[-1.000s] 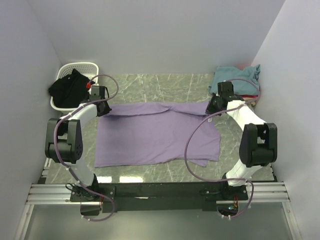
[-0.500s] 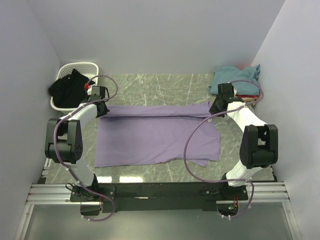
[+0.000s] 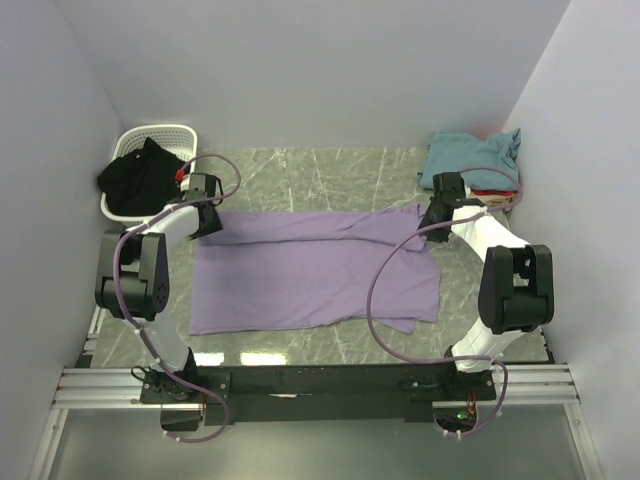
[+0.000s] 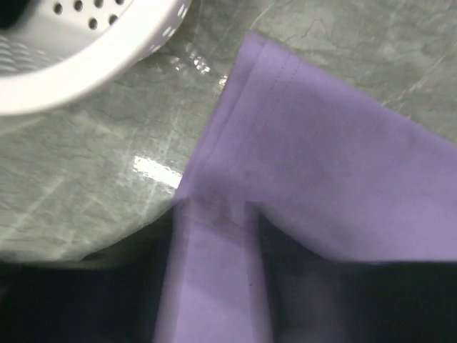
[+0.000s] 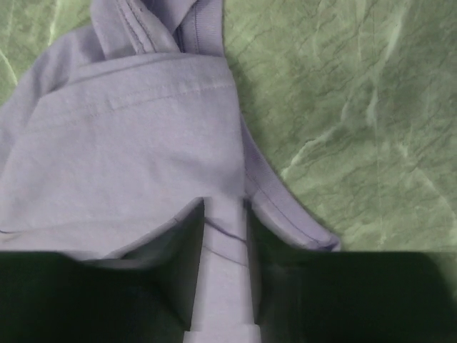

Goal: Fold and stack the t-shirts
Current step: Fold the tshirt

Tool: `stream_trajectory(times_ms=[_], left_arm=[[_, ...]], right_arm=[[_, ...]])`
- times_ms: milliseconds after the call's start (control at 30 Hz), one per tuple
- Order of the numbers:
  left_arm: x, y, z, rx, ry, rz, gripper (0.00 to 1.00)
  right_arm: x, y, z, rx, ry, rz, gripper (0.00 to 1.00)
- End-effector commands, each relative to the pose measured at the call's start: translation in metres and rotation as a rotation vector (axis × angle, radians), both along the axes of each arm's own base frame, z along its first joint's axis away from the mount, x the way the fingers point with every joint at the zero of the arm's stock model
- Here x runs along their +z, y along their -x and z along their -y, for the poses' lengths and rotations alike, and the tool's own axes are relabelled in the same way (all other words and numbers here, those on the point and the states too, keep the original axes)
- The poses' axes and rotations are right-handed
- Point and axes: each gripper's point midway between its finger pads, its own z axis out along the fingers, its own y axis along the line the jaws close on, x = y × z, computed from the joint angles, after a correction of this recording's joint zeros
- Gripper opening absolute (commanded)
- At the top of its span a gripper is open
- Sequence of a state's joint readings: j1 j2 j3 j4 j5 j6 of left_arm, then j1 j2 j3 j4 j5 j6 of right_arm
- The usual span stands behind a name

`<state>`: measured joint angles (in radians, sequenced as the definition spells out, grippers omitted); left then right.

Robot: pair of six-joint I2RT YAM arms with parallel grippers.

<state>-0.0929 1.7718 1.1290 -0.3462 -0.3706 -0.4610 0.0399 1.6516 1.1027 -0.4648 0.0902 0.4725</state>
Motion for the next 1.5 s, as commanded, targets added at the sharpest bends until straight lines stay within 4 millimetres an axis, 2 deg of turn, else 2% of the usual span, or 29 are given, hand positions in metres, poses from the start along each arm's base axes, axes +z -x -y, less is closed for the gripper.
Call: stream_trajectory(times_ms=[0, 33, 133, 167, 233, 267, 333, 367, 400, 500, 667, 800, 1200, 1267, 1467], left_arm=[[0.028, -0.011, -0.005, 0.018, -0.032, 0.072, 0.84], [0.031, -0.011, -0.005, 0.022, -0.034, 0.079, 0.99], [0.050, -0.017, 0.001, -0.002, -0.007, 0.125, 0.99], [0.063, -0.023, 0.011, -0.034, 0.040, 0.168, 0.99], [0.076, -0.029, 0.024, -0.075, 0.096, 0.217, 0.99], [0.088, -0.036, 0.041, -0.145, 0.161, 0.260, 0.99], [0.101, -0.039, 0.056, -0.192, 0.209, 0.294, 0.99], [0.109, -0.044, 0.063, -0.222, 0.233, 0.321, 0.99], [0.112, -0.044, 0.074, -0.265, 0.274, 0.326, 0.99], [0.119, -0.045, 0.093, -0.326, 0.325, 0.336, 0.98], [0.116, -0.042, 0.117, -0.404, 0.393, 0.330, 0.95], [0.110, -0.042, 0.128, -0.432, 0.415, 0.309, 0.94], [0.105, -0.044, 0.133, -0.449, 0.395, 0.283, 0.93], [0.104, -0.043, 0.134, -0.451, 0.396, 0.278, 0.93], [0.099, -0.043, 0.135, -0.453, 0.396, 0.265, 0.93]], right_arm=[[0.032, 0.000, 0.014, -0.039, 0.050, 0.084, 0.45], [0.040, -0.001, 0.015, -0.041, 0.054, 0.105, 0.45], [0.067, -0.008, 0.018, -0.059, 0.061, 0.198, 0.53], [0.074, -0.012, 0.017, -0.057, 0.055, 0.226, 0.55], [0.081, -0.022, 0.018, -0.069, 0.056, 0.258, 0.55], [0.086, -0.029, 0.018, -0.072, 0.053, 0.276, 0.57], [0.074, -0.040, 0.016, -0.066, 0.037, 0.241, 0.57], [0.077, -0.050, 0.015, -0.065, 0.029, 0.244, 0.56], [0.059, -0.053, 0.014, -0.060, 0.021, 0.192, 0.56], [0.041, -0.067, 0.007, -0.027, -0.039, 0.174, 0.53], [0.012, -0.077, -0.008, 0.023, -0.107, 0.096, 0.44], [0.005, -0.076, 0.004, -0.003, -0.106, 0.082, 0.45], [-0.005, -0.050, 0.022, -0.067, -0.089, 0.057, 0.48], [-0.011, -0.045, 0.023, -0.067, -0.112, 0.049, 0.48], [-0.022, -0.044, 0.015, -0.045, -0.223, 0.054, 0.47]])
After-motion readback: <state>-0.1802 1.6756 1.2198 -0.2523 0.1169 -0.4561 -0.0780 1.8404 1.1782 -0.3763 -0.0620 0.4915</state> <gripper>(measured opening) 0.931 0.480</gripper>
